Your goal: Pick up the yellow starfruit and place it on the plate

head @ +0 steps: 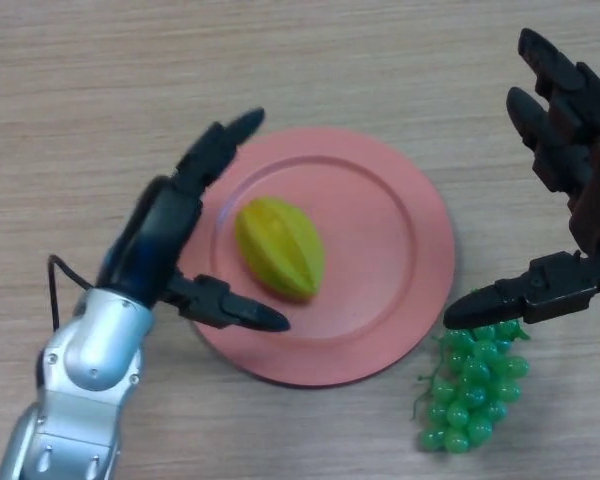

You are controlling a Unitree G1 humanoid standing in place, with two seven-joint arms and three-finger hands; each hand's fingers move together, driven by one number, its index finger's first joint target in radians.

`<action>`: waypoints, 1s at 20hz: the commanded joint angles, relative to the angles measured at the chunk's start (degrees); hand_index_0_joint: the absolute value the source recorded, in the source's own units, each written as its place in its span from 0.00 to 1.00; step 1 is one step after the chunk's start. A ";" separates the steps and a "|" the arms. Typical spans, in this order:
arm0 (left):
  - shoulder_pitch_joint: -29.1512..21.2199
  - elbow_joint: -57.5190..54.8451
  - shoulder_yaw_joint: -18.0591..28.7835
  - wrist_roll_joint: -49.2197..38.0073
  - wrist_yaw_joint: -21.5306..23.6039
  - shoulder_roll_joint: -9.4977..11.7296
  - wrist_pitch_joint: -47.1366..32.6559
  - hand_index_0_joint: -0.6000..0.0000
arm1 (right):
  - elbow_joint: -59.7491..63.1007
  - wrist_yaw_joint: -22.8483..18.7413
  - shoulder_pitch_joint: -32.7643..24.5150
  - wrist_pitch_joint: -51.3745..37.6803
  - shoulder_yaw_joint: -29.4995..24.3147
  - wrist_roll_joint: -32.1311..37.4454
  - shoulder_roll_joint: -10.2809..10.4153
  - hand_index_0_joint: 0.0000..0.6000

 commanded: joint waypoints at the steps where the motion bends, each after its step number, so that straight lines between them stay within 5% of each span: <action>1: -2.25 -6.24 6.14 -0.81 0.10 2.21 -4.42 1.00 | -3.89 -1.17 -1.75 -9.65 -2.16 0.19 -0.65 0.00; 5: -1.82 -10.58 11.36 -9.98 1.83 4.78 -6.03 1.00 | -3.62 -2.97 -3.28 -11.04 -2.79 1.26 -1.27 0.00; 10: -0.72 -17.76 15.97 -25.44 2.22 6.28 4.61 1.00 | -5.97 -1.80 -0.47 -14.28 -4.39 3.39 -1.42 0.00; 14: 3.22 -20.36 16.99 -25.06 3.19 6.04 6.40 1.00 | -1.32 -1.66 0.65 -19.64 -5.04 1.71 -1.53 0.00; 20: 3.22 -19.68 18.54 -21.88 5.90 6.32 5.82 1.00 | -1.77 0.24 -0.70 -14.32 -5.59 0.29 -2.67 0.00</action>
